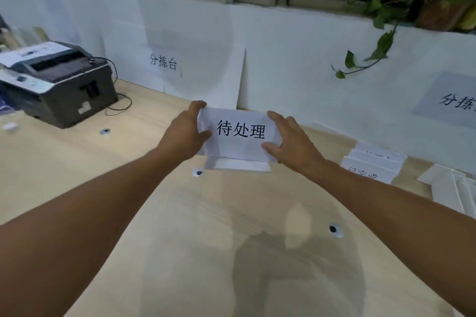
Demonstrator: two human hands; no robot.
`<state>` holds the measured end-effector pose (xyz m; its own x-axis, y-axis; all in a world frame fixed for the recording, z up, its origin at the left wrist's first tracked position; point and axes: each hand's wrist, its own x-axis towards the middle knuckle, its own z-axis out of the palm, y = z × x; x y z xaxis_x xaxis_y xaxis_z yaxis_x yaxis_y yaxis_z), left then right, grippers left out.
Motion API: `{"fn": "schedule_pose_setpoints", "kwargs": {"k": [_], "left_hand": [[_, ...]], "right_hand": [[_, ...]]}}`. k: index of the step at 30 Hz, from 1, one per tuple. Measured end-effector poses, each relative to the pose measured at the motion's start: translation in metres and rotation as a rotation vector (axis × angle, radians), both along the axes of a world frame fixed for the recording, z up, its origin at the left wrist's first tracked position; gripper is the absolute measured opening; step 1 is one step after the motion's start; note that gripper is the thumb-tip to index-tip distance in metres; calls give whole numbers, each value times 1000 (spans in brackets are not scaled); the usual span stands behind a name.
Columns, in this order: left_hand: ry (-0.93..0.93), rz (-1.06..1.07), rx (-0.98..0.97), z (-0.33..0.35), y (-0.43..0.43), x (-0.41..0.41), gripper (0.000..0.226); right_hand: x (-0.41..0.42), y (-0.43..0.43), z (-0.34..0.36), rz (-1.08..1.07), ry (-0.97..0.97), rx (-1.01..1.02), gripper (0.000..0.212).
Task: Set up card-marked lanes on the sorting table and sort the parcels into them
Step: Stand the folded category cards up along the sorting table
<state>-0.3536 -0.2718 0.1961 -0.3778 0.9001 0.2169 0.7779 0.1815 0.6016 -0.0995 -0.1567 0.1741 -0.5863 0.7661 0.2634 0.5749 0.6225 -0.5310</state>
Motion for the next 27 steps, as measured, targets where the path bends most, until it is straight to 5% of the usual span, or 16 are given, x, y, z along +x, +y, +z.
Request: {"fn": "schedule_pose_setpoints", "kwargs": {"k": [13, 27], "left_hand": [[5, 197, 69, -2, -158, -299, 66], [76, 55, 56, -94, -43, -498, 63]], "right_hand": [[-332, -125, 21, 104, -67, 101, 73], [-508, -49, -75, -68, -60, 74, 71]]}}
